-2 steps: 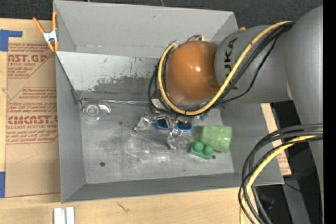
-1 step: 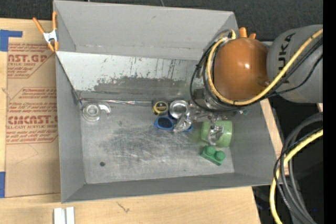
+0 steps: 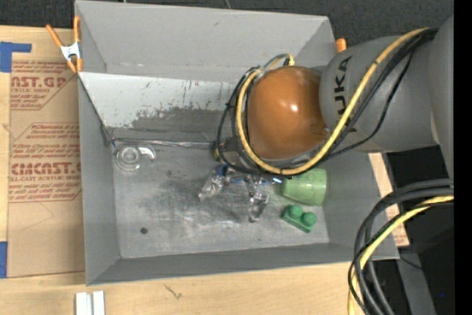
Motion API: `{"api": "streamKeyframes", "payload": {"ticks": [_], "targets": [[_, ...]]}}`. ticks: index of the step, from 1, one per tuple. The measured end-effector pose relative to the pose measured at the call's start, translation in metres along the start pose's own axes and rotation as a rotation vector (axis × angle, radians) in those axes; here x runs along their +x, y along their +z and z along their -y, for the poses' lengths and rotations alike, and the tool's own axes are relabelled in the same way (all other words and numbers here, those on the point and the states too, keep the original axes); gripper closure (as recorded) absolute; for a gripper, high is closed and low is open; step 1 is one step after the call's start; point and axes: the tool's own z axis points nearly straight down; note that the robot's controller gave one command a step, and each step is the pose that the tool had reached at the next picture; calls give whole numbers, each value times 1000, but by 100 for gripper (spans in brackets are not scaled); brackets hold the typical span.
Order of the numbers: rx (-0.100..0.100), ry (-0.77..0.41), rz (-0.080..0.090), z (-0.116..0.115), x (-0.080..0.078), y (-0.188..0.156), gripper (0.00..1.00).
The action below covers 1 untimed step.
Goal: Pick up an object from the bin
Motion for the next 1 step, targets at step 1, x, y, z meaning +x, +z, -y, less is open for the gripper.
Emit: {"api": "streamKeyframes", "payload": {"ticks": [1], "targets": [[8, -183, -6, -30, -51, 32, 0]]}}
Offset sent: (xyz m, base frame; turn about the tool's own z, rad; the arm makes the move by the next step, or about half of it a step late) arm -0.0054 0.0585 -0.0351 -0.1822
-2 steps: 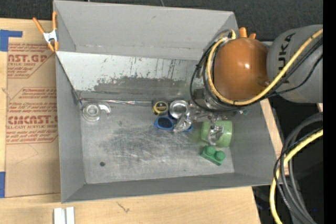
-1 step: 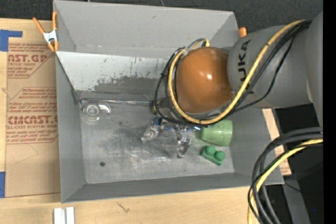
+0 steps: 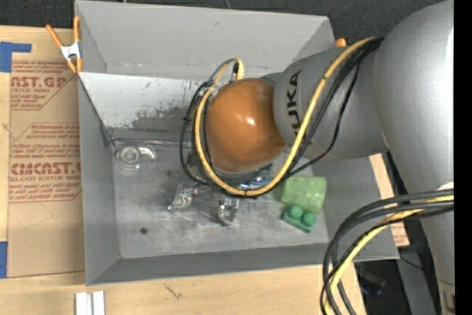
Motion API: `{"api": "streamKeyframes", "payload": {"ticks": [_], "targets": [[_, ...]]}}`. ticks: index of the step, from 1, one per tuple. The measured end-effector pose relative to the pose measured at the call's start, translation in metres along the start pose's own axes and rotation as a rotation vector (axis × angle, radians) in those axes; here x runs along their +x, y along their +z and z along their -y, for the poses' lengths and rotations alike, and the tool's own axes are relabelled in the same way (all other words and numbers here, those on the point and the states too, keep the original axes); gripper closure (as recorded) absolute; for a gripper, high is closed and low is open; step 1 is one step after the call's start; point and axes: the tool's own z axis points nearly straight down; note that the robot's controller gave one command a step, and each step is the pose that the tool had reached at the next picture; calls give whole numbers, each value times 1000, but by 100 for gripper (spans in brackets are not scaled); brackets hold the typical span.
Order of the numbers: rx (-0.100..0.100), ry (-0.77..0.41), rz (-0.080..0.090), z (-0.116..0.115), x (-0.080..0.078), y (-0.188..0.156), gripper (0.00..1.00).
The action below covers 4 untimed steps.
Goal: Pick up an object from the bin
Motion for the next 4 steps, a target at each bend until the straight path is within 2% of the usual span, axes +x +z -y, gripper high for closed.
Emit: {"api": "streamKeyframes", "payload": {"ticks": [1, 2, 3, 4], "targets": [[9, -433, 16, 41, 66, -2, 0], [0, -596, 2, 118, 166, -43, 0], [-2, -515, 3, 130, 205, -73, 0], [-10, -562, 7, 88, 160, -36, 0]]}}
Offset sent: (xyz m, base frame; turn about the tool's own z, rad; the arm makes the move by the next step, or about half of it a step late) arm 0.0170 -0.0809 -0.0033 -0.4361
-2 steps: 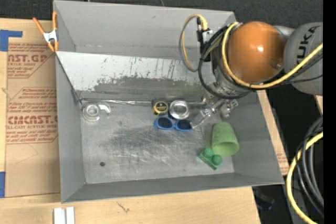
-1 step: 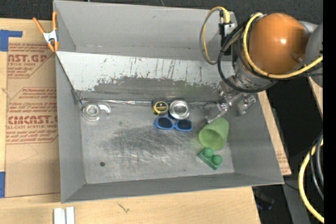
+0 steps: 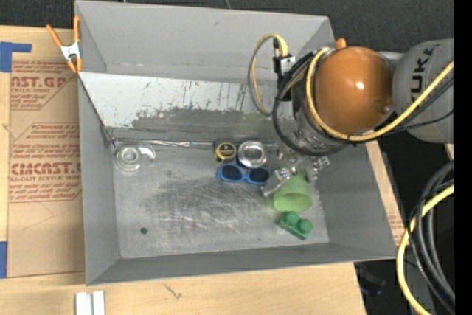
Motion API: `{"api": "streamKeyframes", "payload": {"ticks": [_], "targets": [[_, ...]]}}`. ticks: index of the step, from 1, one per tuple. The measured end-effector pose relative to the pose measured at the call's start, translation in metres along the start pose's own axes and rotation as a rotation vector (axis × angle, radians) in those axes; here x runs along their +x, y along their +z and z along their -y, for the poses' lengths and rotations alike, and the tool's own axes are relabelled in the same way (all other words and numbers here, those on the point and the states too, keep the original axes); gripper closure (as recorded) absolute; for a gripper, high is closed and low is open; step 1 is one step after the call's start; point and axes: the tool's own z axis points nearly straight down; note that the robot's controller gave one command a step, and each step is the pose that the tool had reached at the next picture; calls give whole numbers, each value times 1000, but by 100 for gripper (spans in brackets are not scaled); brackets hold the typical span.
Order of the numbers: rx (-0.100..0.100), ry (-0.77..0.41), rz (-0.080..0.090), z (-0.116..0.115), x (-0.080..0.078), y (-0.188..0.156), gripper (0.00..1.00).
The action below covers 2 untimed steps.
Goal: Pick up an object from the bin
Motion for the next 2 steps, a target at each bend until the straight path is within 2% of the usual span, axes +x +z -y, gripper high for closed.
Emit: {"api": "streamKeyframes", "payload": {"ticks": [1, 2], "targets": [[5, -31, -4, 19, -3, 38, 0], [8, -30, -2, 21, -4, 35, 100]]}}
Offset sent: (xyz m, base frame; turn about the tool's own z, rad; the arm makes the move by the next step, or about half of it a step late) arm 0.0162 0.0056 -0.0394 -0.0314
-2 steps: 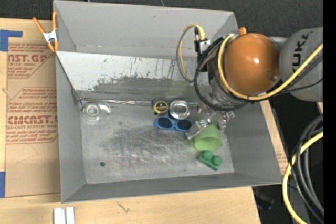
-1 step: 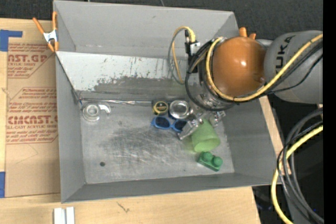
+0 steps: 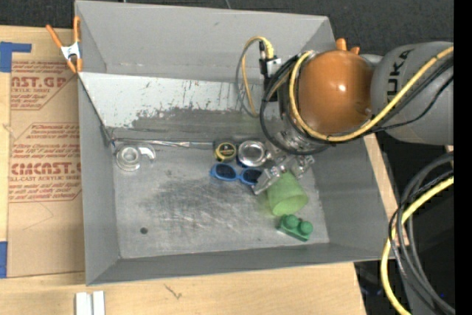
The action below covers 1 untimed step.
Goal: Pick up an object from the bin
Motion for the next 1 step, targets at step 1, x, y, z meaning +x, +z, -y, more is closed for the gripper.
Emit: {"api": "streamKeyframes", "payload": {"ticks": [1], "targets": [[2, 16, -6, -20, -4, -122, 100]]}}
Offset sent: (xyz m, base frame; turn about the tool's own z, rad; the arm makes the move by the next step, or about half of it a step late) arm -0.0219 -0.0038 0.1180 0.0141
